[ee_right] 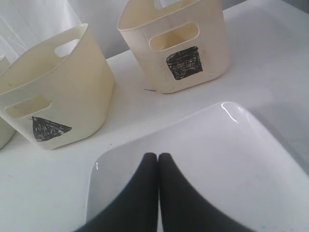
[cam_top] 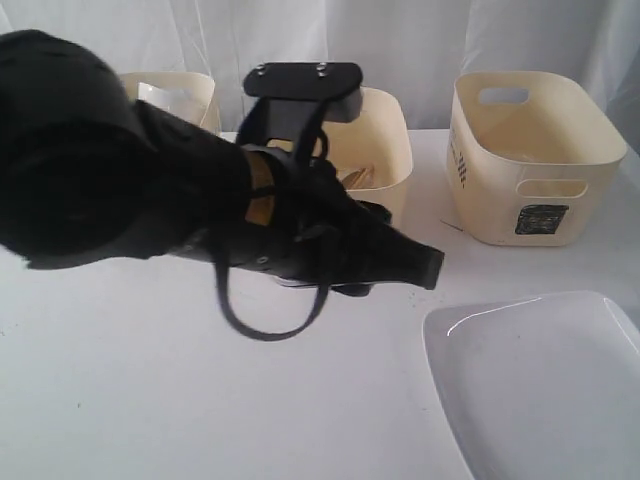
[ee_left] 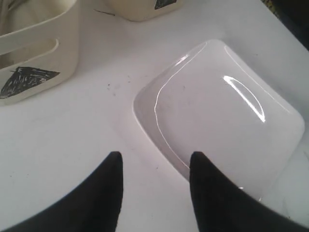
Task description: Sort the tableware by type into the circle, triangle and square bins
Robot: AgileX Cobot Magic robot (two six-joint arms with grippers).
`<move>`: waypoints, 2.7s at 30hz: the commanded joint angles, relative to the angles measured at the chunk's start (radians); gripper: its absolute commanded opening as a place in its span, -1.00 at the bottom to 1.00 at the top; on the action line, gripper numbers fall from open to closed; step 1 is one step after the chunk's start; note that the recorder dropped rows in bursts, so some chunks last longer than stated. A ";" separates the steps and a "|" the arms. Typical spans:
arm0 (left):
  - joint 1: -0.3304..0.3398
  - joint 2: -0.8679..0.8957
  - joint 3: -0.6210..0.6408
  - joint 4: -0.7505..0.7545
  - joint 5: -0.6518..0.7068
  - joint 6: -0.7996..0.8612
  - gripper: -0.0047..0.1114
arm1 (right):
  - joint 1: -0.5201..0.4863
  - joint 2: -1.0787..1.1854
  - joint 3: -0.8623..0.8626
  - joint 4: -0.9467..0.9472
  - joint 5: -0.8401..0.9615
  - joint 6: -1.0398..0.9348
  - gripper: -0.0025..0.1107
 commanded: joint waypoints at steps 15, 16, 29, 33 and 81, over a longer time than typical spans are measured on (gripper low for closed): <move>0.156 -0.504 0.449 -0.020 -0.009 0.012 -0.07 | 0.000 -0.003 0.006 -0.001 -0.005 0.000 -0.96; 0.169 -0.529 0.468 -0.020 -0.011 0.012 -0.07 | 0.000 -0.003 0.006 -0.001 -0.005 0.000 -0.96; 0.443 -0.805 0.686 -0.020 -0.075 0.012 -0.07 | 0.000 -0.003 0.006 -0.001 -0.005 0.000 -0.96; 0.543 -0.900 0.705 -0.020 -0.057 0.032 -0.07 | 0.000 -0.003 0.006 -0.001 -0.005 0.000 -0.96; 0.948 -1.420 1.133 0.082 -0.113 0.255 -0.07 | 0.000 -0.003 0.006 -0.001 -0.005 0.000 -0.96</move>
